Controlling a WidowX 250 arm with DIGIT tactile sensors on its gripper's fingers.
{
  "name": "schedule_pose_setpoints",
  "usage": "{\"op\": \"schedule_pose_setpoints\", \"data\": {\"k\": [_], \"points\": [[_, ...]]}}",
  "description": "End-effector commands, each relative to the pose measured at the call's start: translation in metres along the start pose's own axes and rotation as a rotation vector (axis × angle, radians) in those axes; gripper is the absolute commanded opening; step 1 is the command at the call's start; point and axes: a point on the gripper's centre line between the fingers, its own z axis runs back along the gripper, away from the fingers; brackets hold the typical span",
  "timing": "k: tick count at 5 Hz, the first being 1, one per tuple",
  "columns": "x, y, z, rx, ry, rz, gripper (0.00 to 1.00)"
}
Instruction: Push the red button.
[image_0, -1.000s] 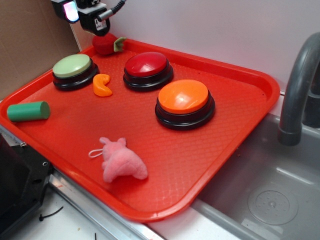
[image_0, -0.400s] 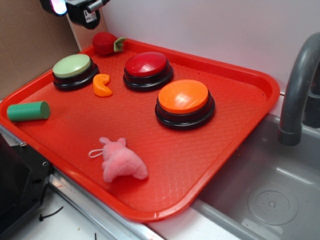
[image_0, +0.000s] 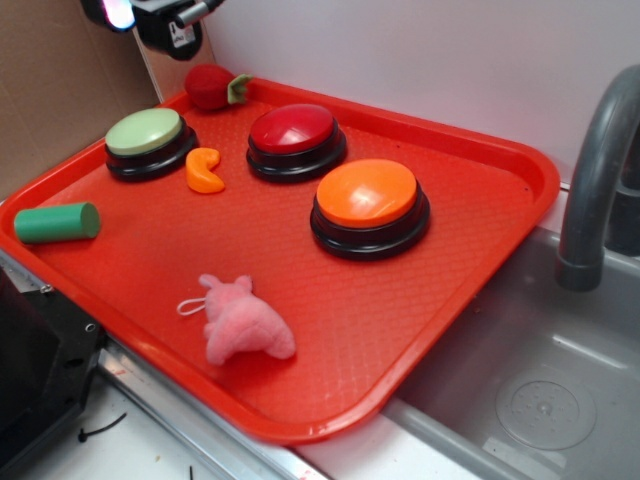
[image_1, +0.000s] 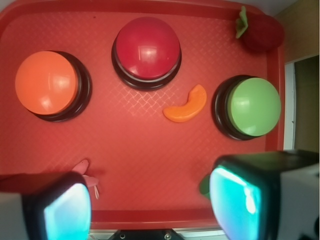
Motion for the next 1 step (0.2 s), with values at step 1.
{"op": "schedule_pose_setpoints", "data": {"k": [1], "points": [[-0.0030, -0.0020, 0.0087, -0.003, -0.072, -0.018, 1.00]]}}
